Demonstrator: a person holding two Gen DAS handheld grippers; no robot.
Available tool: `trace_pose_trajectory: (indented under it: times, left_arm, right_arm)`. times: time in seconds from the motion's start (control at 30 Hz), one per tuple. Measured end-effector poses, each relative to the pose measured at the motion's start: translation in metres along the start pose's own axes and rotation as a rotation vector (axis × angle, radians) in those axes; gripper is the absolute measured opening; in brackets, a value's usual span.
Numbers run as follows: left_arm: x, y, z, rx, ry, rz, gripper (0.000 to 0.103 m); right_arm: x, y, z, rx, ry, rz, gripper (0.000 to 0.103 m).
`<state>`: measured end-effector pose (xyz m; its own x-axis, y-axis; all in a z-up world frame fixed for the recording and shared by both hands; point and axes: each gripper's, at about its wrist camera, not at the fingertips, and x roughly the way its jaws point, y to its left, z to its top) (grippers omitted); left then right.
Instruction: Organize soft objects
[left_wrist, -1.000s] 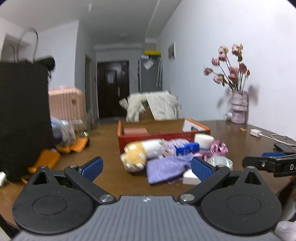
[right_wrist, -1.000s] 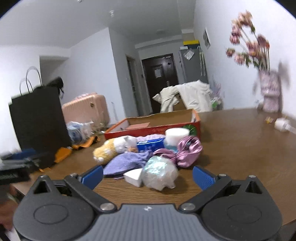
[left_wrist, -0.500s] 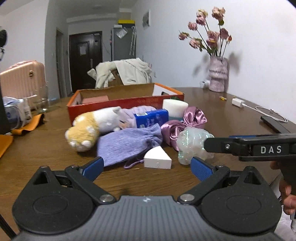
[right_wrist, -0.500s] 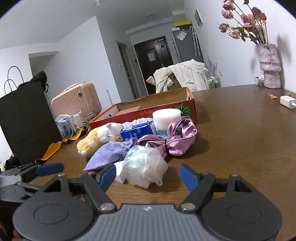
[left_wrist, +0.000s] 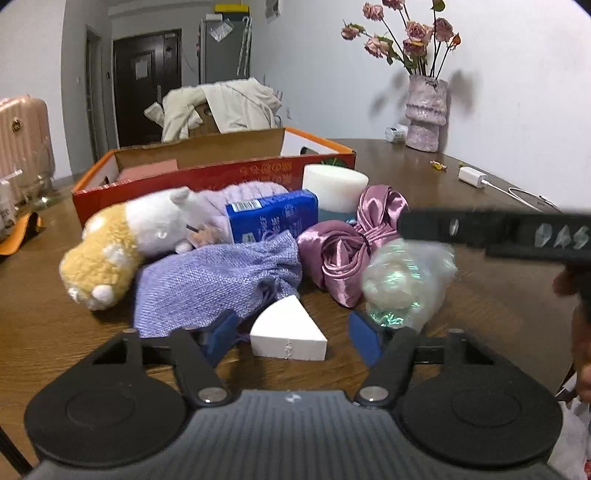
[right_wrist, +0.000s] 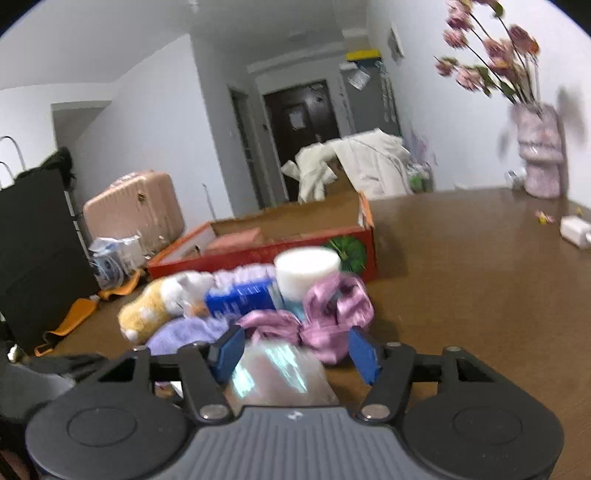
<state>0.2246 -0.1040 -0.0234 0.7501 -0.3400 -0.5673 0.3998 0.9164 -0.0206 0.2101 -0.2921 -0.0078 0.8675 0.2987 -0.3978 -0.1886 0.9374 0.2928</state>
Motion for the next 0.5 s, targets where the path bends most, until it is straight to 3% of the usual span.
trace_pose_trajectory:
  times: [0.07, 0.23, 0.33, 0.5]
  left_arm:
    - [0.003, 0.001, 0.001, -0.012, 0.018, -0.026, 0.041]
    - [-0.003, 0.007, 0.000, -0.021, 0.027, -0.037, 0.036]
    - [-0.024, 0.019, 0.001, -0.040, -0.007, -0.043, 0.036]
    - [-0.057, 0.058, 0.003, -0.115, -0.072, 0.019, 0.036]
  right_arm:
    - [0.003, 0.004, 0.007, -0.019, -0.002, 0.026, 0.063]
    - [0.013, 0.018, 0.007, -0.091, 0.037, 0.025, 0.063]
    - [0.019, 0.029, 0.008, -0.108, 0.053, 0.057, 0.063]
    - [0.038, 0.065, 0.020, -0.187, 0.053, 0.111, 0.060]
